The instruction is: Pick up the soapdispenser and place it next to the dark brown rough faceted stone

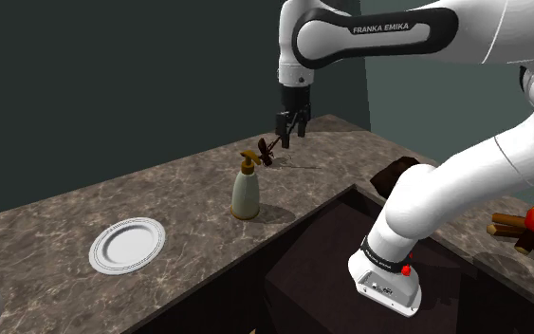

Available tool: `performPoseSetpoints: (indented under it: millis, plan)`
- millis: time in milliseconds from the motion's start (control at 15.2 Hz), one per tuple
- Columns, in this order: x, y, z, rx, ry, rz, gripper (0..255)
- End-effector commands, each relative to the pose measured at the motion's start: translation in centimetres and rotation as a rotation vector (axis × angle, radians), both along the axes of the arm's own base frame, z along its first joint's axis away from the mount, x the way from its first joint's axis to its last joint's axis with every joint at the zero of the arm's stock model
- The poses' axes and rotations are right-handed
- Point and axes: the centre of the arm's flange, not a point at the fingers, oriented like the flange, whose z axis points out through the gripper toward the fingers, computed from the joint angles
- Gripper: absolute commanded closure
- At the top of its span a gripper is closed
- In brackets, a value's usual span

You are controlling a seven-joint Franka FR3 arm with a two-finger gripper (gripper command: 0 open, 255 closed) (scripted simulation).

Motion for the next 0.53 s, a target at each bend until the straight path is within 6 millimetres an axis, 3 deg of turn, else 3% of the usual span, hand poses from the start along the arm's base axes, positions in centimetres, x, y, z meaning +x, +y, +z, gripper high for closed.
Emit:
performPoseSetpoints:
  millis: [0,462]
  plan:
    - [2.4,0.5,-1.0,0.002,0.005,0.006,0]
    - [10.7,3.6,-4.5,0.007,0.023,0.029,0]
